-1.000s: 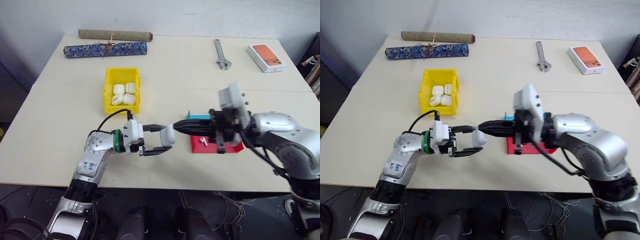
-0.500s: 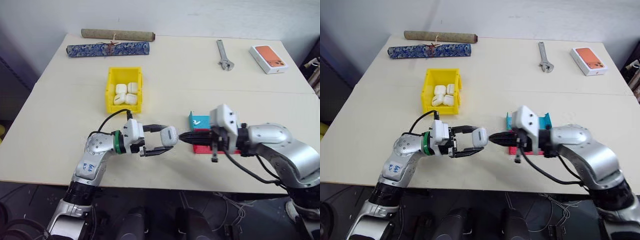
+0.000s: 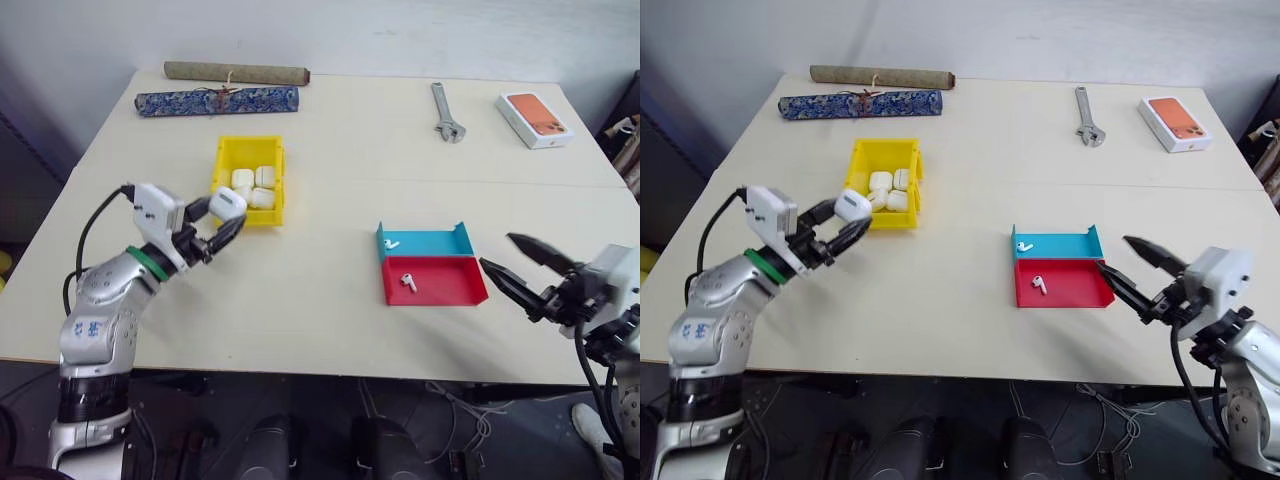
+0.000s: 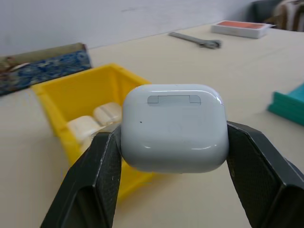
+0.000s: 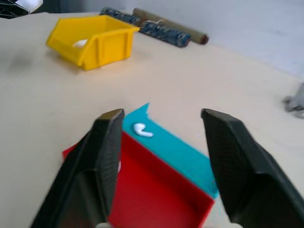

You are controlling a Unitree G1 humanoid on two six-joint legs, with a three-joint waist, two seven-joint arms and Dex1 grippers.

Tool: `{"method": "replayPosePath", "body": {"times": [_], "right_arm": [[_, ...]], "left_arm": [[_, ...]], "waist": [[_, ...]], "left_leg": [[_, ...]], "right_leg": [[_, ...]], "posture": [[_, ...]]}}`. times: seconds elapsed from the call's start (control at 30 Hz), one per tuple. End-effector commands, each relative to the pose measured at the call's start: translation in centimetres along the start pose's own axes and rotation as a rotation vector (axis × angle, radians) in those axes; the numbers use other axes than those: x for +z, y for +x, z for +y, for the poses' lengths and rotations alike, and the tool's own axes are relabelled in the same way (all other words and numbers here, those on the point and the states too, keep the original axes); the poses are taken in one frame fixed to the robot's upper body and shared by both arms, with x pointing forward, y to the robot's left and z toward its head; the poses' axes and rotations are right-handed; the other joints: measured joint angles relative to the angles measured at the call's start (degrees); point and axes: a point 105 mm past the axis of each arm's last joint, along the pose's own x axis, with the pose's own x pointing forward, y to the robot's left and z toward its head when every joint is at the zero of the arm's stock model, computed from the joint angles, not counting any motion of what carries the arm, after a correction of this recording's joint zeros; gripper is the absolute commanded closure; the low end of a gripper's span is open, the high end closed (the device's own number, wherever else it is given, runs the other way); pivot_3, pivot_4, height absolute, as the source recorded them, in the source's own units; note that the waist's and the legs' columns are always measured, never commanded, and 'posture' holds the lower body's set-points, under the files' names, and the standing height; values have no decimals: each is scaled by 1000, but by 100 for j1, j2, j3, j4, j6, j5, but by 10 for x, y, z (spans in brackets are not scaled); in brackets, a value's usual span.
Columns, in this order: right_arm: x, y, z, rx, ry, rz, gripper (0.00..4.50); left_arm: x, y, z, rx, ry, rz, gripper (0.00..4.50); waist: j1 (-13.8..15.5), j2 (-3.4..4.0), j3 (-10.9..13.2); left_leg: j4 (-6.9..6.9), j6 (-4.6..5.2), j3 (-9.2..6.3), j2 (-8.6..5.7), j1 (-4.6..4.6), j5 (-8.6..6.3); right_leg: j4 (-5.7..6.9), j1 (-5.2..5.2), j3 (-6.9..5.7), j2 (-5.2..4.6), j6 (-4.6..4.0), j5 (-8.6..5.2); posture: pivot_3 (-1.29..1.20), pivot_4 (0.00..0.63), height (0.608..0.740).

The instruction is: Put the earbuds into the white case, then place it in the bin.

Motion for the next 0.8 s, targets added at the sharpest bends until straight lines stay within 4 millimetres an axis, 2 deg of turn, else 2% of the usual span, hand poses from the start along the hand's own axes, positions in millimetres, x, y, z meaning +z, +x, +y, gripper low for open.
{"method": "replayPosePath", "body": {"times": [0.03, 0.07, 0.23, 0.37, 0.47, 0.57, 0.63, 0.73, 0.8], "right_arm": [[22, 1, 12, 36, -84, -122, 292], [22, 3, 16, 54, -45, -133, 21], [19, 9, 17, 69, -55, -138, 21], [13, 11, 18, 74, -64, -124, 21], [10, 11, 21, 82, -64, -116, 21], [8, 10, 23, 84, -63, -110, 0], [7, 10, 24, 84, -58, -97, 0], [6, 8, 24, 87, -62, -76, 0], [6, 6, 20, 92, -71, -60, 0]], "left_arm": [[15, 23, 17, 101, 20, -28, 1705], [17, 35, 21, 117, 2, -29, 1705], [14, 86, 29, 136, -33, 43, 1705], [-1, 107, 29, 98, -70, 118, 1705], [-9, 110, 36, 113, -73, 172, 1705], [-4, 111, 41, 136, -77, 149, 702], [6, 111, 36, 68, -56, 101, 104], [21, 100, 32, -27, -13, 35, 22], [27, 85, 33, -53, 37, 21, 22]], "waist": [[3, 0, 0], [6, -1, 0], [-7, -6, 1], [-34, -7, 1], [-48, -10, 2], [-40, -10, 2], [-33, -11, 3], [-45, -11, 3], [-67, -11, 3]], "left_leg": [[-2, -3, 1, -1, 0, -1], [-2, -4, 3, -1, 1, -3], [1, 2, 10, -6, -6, 6], [0, 3, 21, -7, -7, 7], [-9, 2, 38, -4, -7, 7], [-7, 0, 41, -3, -6, 9], [-5, 0, 41, -3, -7, 9], [-3, 0, 42, -3, -8, 9], [-4, -1, 41, -1, -8, 9]], "right_leg": [[2, -1, 1, 0, 0, 0], [7, -1, 1, 1, 1, 0], [12, -1, -3, 12, 9, 5], [11, -7, -6, 23, 10, 5], [11, -21, -13, 28, 11, 5], [15, -25, -19, 29, 11, 5], [15, -24, -15, 23, 11, 5], [16, -24, -9, 21, 11, 5], [16, -25, 1, 21, 11, 5]], "posture": [[0, 150, 740], [0, 150, 740], [0, 150, 740], [0, 150, 740], [0, 150, 740], [0, 150, 740], [0, 150, 740], [0, 150, 740], [0, 150, 740]]}}
